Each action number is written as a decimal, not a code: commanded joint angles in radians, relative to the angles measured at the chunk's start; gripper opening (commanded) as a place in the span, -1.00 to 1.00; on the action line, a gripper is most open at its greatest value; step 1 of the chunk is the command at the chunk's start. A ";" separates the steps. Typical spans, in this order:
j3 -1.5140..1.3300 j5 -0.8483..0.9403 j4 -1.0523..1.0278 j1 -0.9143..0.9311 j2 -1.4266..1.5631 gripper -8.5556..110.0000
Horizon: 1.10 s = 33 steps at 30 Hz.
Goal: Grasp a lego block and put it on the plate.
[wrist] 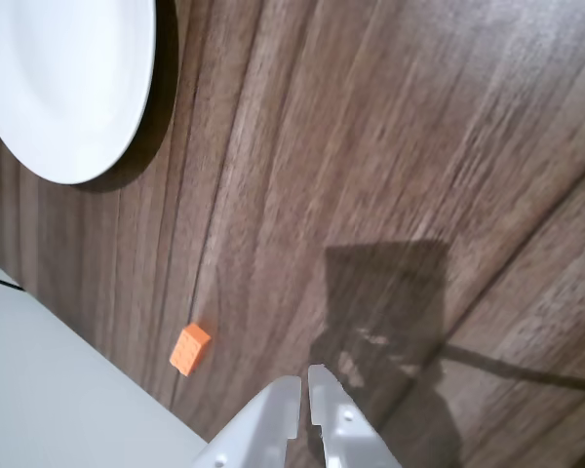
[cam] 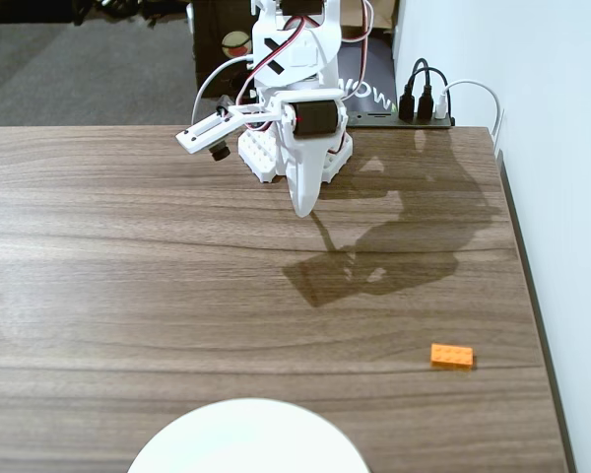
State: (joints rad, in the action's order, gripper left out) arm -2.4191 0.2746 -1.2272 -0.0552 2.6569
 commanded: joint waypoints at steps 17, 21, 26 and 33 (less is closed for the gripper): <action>0.201 0.276 -0.021 -0.040 -0.204 -0.85; 0.241 0.322 -0.038 -0.063 -0.253 -0.85; 0.264 0.334 -0.043 -0.067 -0.285 -0.85; 0.287 0.377 -0.028 -0.067 -0.336 -0.85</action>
State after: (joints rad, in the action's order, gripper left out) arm -2.1890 0.6213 -1.2701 -0.1181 2.3301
